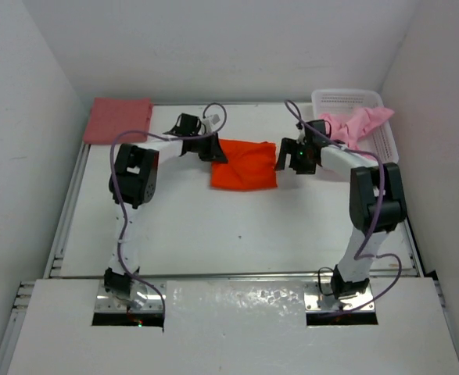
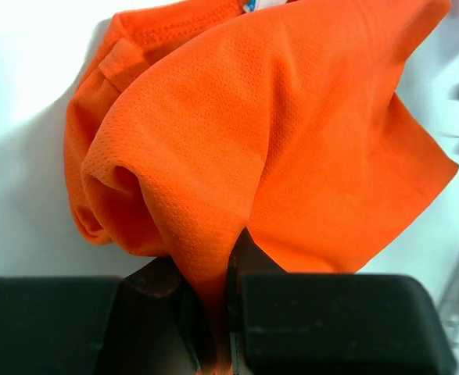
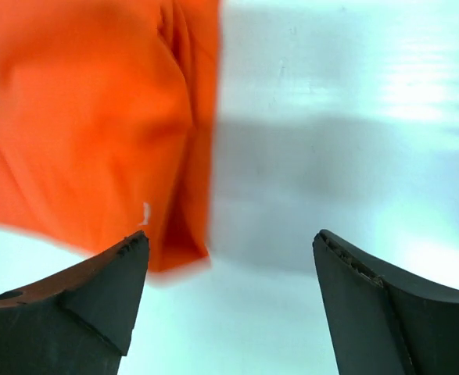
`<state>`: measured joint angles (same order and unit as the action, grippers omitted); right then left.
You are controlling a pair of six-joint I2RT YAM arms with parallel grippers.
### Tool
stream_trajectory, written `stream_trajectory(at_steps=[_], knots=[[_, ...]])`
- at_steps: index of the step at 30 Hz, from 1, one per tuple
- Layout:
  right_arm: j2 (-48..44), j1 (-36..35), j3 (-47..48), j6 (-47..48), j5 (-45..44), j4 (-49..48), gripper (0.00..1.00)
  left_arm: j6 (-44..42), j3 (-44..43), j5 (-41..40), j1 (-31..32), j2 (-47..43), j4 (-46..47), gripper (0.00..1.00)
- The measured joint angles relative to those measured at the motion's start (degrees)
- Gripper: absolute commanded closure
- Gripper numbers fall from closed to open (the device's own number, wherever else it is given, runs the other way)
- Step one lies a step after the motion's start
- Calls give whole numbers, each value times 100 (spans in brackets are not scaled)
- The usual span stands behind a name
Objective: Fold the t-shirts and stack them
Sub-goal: Fold the long partially folded tshirt into a neat square
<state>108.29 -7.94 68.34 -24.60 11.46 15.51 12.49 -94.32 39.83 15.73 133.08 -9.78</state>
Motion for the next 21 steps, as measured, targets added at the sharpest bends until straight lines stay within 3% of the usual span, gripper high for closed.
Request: stream_trajectory(at_steps=[7,12,16,21], knots=[[-1161,0,0,258,-227,514,15,-1593,-1204,-876,-435,-35,-1637,100],[-1300,0,0,330,-339,647,15,-2717,-2446,-1956,-632,0,-2472,100],[-1292,0,0,341,-378,802,14,-3412,-3239,-2682,-761,11,-2514,100],[-1292,-2,0,341,-398,890,13,-3991,-3320,-3226,-925,33,-2186,100]])
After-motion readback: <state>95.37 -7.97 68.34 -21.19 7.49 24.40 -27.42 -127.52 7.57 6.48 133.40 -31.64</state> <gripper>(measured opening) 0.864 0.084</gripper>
